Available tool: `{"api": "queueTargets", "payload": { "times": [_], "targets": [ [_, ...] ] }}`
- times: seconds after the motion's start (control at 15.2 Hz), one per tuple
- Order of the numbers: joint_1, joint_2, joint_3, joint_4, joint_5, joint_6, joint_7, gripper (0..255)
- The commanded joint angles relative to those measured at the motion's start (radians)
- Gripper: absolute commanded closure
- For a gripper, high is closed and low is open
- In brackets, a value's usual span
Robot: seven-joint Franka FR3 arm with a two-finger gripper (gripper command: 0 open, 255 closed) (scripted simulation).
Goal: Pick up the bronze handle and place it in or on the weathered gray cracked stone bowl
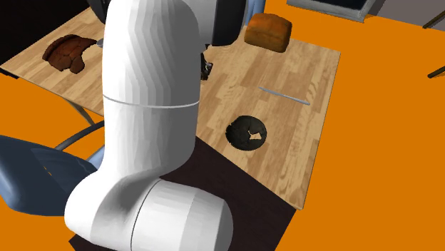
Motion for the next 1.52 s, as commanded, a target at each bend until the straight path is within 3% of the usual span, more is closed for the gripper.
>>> {"api": "queueTargets", "payload": {
  "times": [0.0, 0.53, 1.45],
  "targets": [
    [-0.008, -0.022, 0.009, -0.007, 0.011, -0.015, -0.012, 255],
    [-0.033, -0.105, 0.044, -0.03, 0.053, -0.072, -0.051, 255],
    [-0.239, -0.418, -0.025, -0.577, -0.024, 0.225, -0.136, 255]
  ]
}}
